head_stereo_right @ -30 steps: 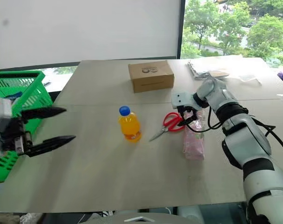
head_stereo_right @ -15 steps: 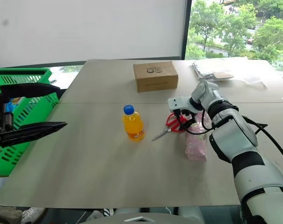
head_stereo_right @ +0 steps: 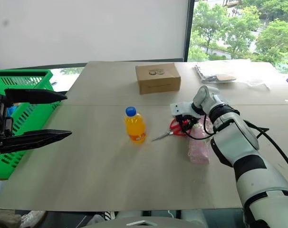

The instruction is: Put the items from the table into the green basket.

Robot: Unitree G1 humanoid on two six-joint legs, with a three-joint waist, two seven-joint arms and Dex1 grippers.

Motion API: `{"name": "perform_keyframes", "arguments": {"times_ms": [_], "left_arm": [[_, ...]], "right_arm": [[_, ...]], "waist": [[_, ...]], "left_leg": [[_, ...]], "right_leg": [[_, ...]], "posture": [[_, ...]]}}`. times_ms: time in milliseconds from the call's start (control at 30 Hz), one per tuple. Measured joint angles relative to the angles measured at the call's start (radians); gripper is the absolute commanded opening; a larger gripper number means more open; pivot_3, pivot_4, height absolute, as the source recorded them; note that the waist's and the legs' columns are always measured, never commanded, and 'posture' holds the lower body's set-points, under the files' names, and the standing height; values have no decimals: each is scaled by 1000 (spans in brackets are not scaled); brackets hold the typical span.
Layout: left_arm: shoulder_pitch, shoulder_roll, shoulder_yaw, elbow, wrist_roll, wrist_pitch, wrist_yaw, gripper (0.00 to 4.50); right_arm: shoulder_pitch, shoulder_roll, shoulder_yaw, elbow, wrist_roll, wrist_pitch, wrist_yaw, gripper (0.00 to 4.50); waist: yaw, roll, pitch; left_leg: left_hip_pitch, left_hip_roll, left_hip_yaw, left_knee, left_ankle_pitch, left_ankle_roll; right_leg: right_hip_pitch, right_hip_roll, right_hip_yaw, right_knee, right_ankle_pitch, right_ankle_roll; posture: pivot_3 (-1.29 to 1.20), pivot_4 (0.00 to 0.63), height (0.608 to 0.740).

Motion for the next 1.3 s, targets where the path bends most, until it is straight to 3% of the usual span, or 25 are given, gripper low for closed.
{"name": "perform_keyframes", "arguments": {"times_ms": [400, 567, 800, 1000, 1067, 1133, 1200, 1300], "left_arm": [[-31, 0, -31, -2, 40, -2, -20, 4500], [-42, 0, -57, 10, 65, -9, -38, 4500], [-80, 0, -96, 20, 68, -27, -37, 4500], [-119, -5, -181, 49, 72, -76, -38, 4500], [-136, -7, -225, 62, 80, -105, -42, 4500], [-148, -9, -263, 75, 91, -128, -49, 4500], [-153, -11, -287, 84, 100, -137, -57, 4500], [-163, -12, -322, 98, 111, -156, -62, 4500]], "right_arm": [[2, 1, -36, 1, 13, 3, 3, 760], [-13, -20, -121, -30, 91, 7, 103, 760], [-109, -172, -220, -144, 163, 43, 87, 760], [-100, -458, -263, -139, 152, 155, -17, 760], [-80, -533, -290, -104, 155, 184, -68, 1779], [-51, -594, -315, -73, 157, 205, -118, 2309], [-23, -615, -326, -64, 158, 218, -130, 3396], [25, -617, -349, -53, 172, 237, -184, 4473]], "waist": [[0, 1, 1], [0, 5, 6], [3, 7, 8], [-11, 7, 9], [-24, 8, 9], [-27, 8, 9], [-43, 8, 9], [-71, 9, 10]], "left_leg": [[0, 0, 0, 0, 0, -1], [-3, 0, -1, 0, 0, -1], [-5, 0, -1, -1, 0, -1], [-4, -2, 1, 0, 0, 0], [-4, -3, 1, -1, 0, 0], [-4, -5, 1, -1, 0, 0], [-3, -4, 1, -1, 0, 0], [-2, -4, 2, 0, 0, 0]], "right_leg": [[0, 0, 0, 0, 0, 0], [-2, 0, -1, 0, 1, 2], [-3, -1, -2, -2, 1, 2], [-3, -2, 1, -3, 0, 0], [-3, -2, 1, -2, 0, 0], [-3, -1, 2, -2, 0, -1], [-3, -1, 3, -2, 0, 0], [-3, -1, 4, 0, 0, 0]], "posture": [[191, 0, 724], [180, 0, 724], [144, 0, 724], [87, 0, 724], [87, 0, 724], [87, 0, 724], [62, 0, 724], [54, 0, 724]]}}
